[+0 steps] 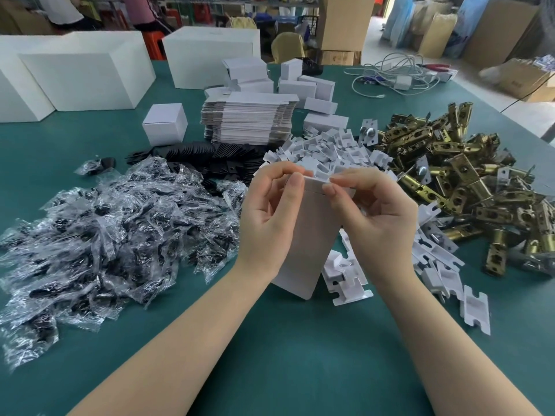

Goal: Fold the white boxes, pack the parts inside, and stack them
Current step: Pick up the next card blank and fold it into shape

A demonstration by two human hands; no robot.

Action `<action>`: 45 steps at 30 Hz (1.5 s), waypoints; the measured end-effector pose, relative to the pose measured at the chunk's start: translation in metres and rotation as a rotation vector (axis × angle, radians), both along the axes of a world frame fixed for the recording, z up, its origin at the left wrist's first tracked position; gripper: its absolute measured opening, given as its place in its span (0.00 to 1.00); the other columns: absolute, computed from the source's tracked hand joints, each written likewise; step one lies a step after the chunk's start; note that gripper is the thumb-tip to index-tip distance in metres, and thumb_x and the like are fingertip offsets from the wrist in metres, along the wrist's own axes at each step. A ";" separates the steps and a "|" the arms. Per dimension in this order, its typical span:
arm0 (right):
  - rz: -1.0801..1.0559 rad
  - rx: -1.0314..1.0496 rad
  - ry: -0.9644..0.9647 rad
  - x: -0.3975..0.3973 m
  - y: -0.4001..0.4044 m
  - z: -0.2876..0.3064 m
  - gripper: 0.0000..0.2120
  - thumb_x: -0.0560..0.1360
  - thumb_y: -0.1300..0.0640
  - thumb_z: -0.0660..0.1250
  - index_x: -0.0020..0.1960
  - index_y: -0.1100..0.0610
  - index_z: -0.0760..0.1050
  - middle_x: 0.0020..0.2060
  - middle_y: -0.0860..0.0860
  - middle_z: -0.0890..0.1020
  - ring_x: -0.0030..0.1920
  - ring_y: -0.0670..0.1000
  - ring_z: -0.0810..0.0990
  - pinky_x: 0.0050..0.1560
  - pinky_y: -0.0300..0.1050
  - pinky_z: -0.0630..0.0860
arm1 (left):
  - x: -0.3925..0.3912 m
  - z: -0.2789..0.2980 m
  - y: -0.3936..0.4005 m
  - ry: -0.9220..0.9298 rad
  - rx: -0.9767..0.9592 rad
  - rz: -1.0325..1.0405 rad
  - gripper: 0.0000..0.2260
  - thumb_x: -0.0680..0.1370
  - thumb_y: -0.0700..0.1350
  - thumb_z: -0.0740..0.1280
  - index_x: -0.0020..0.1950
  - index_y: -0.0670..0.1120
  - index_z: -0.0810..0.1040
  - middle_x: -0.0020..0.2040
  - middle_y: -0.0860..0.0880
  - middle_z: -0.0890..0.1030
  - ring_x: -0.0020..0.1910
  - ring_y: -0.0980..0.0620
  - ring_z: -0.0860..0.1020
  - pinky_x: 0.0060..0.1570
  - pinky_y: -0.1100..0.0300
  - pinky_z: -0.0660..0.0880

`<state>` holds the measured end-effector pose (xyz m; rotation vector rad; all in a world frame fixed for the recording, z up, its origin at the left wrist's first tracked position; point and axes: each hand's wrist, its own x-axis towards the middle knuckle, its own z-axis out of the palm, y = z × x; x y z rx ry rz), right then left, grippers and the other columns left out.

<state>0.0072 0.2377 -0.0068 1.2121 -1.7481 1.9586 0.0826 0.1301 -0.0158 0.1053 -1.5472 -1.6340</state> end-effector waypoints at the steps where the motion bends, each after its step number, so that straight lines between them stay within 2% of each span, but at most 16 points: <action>1: 0.002 0.002 -0.007 0.000 0.000 0.000 0.05 0.74 0.58 0.71 0.47 0.49 0.79 0.41 0.48 0.82 0.42 0.47 0.80 0.43 0.40 0.77 | 0.000 0.000 -0.001 -0.002 0.004 0.002 0.05 0.80 0.47 0.64 0.53 0.48 0.76 0.52 0.38 0.81 0.51 0.48 0.80 0.52 0.63 0.75; 5: 0.022 -0.021 -0.064 0.003 -0.001 -0.001 0.07 0.74 0.60 0.72 0.49 0.49 0.78 0.43 0.43 0.82 0.42 0.47 0.81 0.43 0.41 0.78 | -0.002 -0.001 -0.003 -0.002 0.015 0.020 0.04 0.81 0.43 0.62 0.52 0.47 0.77 0.49 0.46 0.83 0.49 0.57 0.80 0.50 0.68 0.73; 8: 0.031 -0.036 -0.057 0.004 -0.002 -0.002 0.06 0.74 0.59 0.72 0.48 0.50 0.78 0.43 0.45 0.82 0.43 0.51 0.81 0.43 0.45 0.79 | -0.002 -0.001 -0.004 -0.001 0.018 0.021 0.04 0.81 0.42 0.62 0.52 0.47 0.76 0.48 0.51 0.83 0.48 0.58 0.80 0.49 0.68 0.74; 11: 0.034 -0.036 -0.062 0.002 -0.001 -0.002 0.07 0.74 0.61 0.73 0.47 0.51 0.78 0.41 0.49 0.82 0.43 0.52 0.81 0.43 0.44 0.80 | -0.002 -0.002 -0.004 -0.006 0.001 0.021 0.05 0.82 0.43 0.62 0.53 0.47 0.77 0.48 0.49 0.83 0.48 0.57 0.80 0.49 0.67 0.74; 14: 0.025 -0.034 -0.043 0.000 -0.001 -0.002 0.10 0.73 0.65 0.73 0.46 0.52 0.78 0.42 0.48 0.82 0.42 0.51 0.82 0.44 0.42 0.79 | -0.002 -0.002 -0.004 -0.008 -0.018 0.017 0.05 0.82 0.44 0.61 0.53 0.48 0.77 0.49 0.47 0.83 0.48 0.54 0.80 0.49 0.65 0.74; 17: 0.010 -0.003 0.007 0.000 0.000 -0.003 0.07 0.74 0.61 0.72 0.49 0.51 0.79 0.43 0.48 0.83 0.42 0.52 0.82 0.44 0.44 0.80 | -0.002 -0.003 -0.005 0.005 0.001 0.009 0.05 0.82 0.44 0.61 0.53 0.49 0.76 0.50 0.47 0.83 0.48 0.51 0.81 0.50 0.61 0.76; 19: 0.038 -0.012 -0.059 0.001 0.000 -0.004 0.04 0.76 0.58 0.70 0.50 0.52 0.80 0.44 0.49 0.84 0.42 0.53 0.83 0.43 0.47 0.81 | -0.002 -0.002 -0.007 0.018 0.041 0.000 0.05 0.83 0.45 0.61 0.52 0.50 0.76 0.48 0.50 0.84 0.46 0.53 0.82 0.45 0.62 0.77; 23: 0.047 -0.045 -0.101 0.001 -0.002 -0.005 0.07 0.77 0.62 0.69 0.51 0.52 0.80 0.46 0.50 0.84 0.45 0.48 0.84 0.47 0.43 0.81 | -0.002 0.000 -0.007 0.018 0.053 0.011 0.05 0.81 0.50 0.63 0.50 0.56 0.79 0.47 0.53 0.84 0.46 0.55 0.82 0.45 0.61 0.77; 27: 0.060 -0.057 -0.105 0.001 -0.001 -0.005 0.05 0.77 0.60 0.69 0.51 0.52 0.79 0.46 0.51 0.84 0.46 0.50 0.84 0.47 0.44 0.81 | -0.002 0.001 -0.007 0.022 0.082 0.000 0.06 0.80 0.51 0.63 0.49 0.57 0.80 0.47 0.52 0.84 0.47 0.53 0.82 0.47 0.60 0.77; 31: 0.068 -0.051 -0.101 0.001 -0.001 -0.006 0.04 0.75 0.58 0.70 0.50 0.53 0.80 0.44 0.50 0.84 0.45 0.54 0.84 0.47 0.49 0.82 | -0.001 0.001 -0.008 0.007 0.090 -0.014 0.06 0.79 0.52 0.63 0.49 0.57 0.80 0.47 0.51 0.84 0.46 0.53 0.82 0.44 0.61 0.77; 35: 0.107 -0.059 -0.130 -0.002 0.001 -0.004 0.05 0.75 0.60 0.71 0.49 0.53 0.81 0.43 0.45 0.85 0.45 0.47 0.84 0.46 0.41 0.80 | 0.000 0.002 -0.009 0.003 0.104 -0.027 0.06 0.80 0.52 0.63 0.48 0.58 0.80 0.47 0.51 0.85 0.45 0.53 0.82 0.43 0.61 0.77; 39: 0.153 -0.077 -0.194 -0.001 0.000 -0.004 0.07 0.77 0.62 0.69 0.50 0.52 0.82 0.43 0.45 0.86 0.44 0.47 0.84 0.43 0.41 0.80 | -0.002 0.001 -0.010 0.004 0.139 -0.022 0.06 0.79 0.52 0.64 0.48 0.58 0.81 0.47 0.49 0.85 0.46 0.51 0.83 0.46 0.58 0.79; 42: 0.128 -0.071 -0.146 0.000 0.000 -0.003 0.06 0.76 0.58 0.69 0.50 0.49 0.81 0.44 0.46 0.85 0.44 0.48 0.85 0.44 0.43 0.81 | -0.002 0.001 -0.010 0.002 0.158 -0.026 0.05 0.79 0.53 0.64 0.48 0.57 0.81 0.47 0.49 0.85 0.46 0.51 0.82 0.46 0.58 0.79; 45: 0.084 -0.011 -0.014 0.001 0.001 -0.002 0.07 0.74 0.54 0.71 0.52 0.49 0.79 0.45 0.44 0.84 0.41 0.49 0.83 0.42 0.44 0.80 | -0.003 0.002 -0.010 -0.011 0.178 -0.038 0.05 0.78 0.53 0.65 0.47 0.58 0.81 0.46 0.51 0.85 0.46 0.53 0.82 0.45 0.59 0.78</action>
